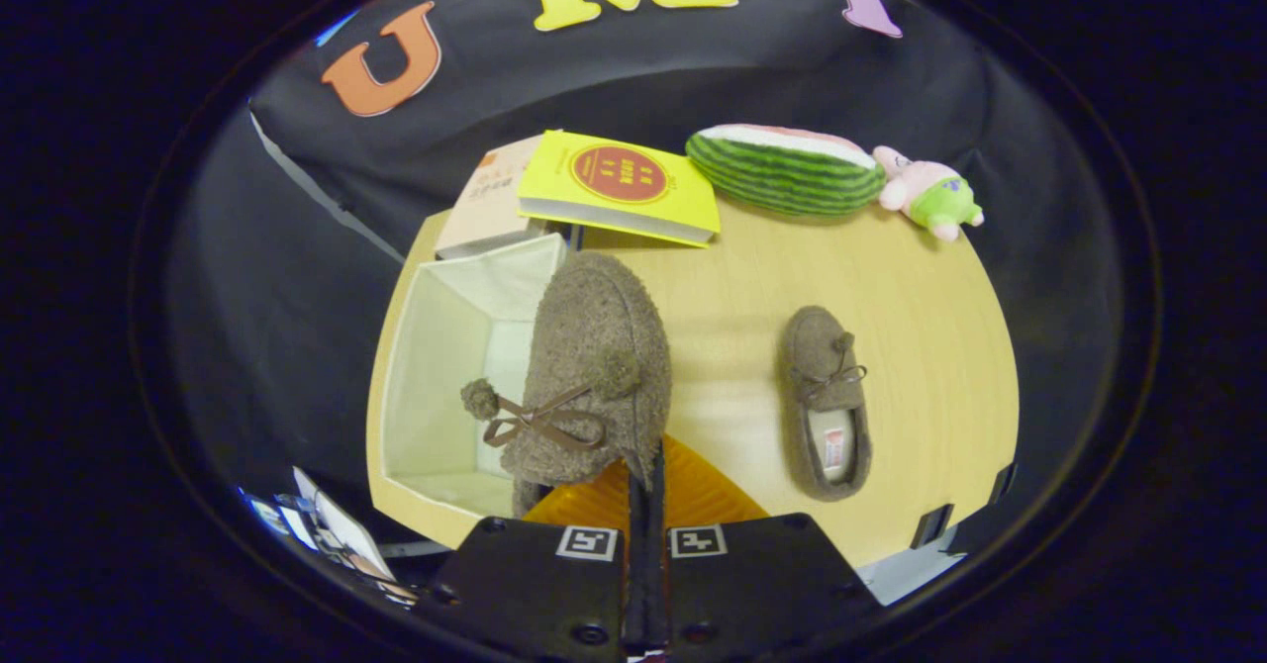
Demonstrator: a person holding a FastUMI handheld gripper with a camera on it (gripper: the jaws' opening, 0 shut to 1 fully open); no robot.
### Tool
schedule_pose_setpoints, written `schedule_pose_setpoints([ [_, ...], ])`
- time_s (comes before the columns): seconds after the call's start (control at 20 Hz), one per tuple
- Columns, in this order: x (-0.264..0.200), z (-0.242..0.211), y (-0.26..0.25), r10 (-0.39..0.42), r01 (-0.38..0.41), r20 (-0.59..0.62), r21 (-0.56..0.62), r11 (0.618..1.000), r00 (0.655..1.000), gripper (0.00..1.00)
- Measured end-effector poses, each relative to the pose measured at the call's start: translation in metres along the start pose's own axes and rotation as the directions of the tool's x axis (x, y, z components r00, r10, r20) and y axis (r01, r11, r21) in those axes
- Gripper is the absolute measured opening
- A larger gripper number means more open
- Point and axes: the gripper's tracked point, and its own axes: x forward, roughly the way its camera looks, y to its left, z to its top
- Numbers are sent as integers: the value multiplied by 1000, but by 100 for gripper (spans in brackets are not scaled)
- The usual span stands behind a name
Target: Open the storage box then place both shoes into the box .Put the left shoe in first, then the right shoe, with the right side of both shoes facing outward in a uniform manner.
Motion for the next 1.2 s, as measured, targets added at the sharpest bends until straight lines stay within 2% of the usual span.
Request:
schedule_pose_setpoints([
  [0.1, -9, 4, 23, -4, 5, 16, -21, 1000, 1000, 6],
  [0.25, -11, 11, 71, 34, -33, 56, -27, 999, 998, 6],
  [0.4, 5, 15, 101, 37, -35, 51, -44, 998, 998, 6],
  [0.5, 18, 27, 116, 27, -23, 93, -46, 999, 995, 6],
  [0.7, 53, 36, 130, 9, -7, 171, -16, 1000, 985, 6],
  [0.95, 101, 14, 145, 21, -31, 149, 62, 998, 989, 6],
  [1.1, 120, -1, 148, -5, -1, 134, 44, 999, 991, 6],
  [1.2, 128, -7, 156, 12, -17, 124, 38, 999, 992, 7],
])
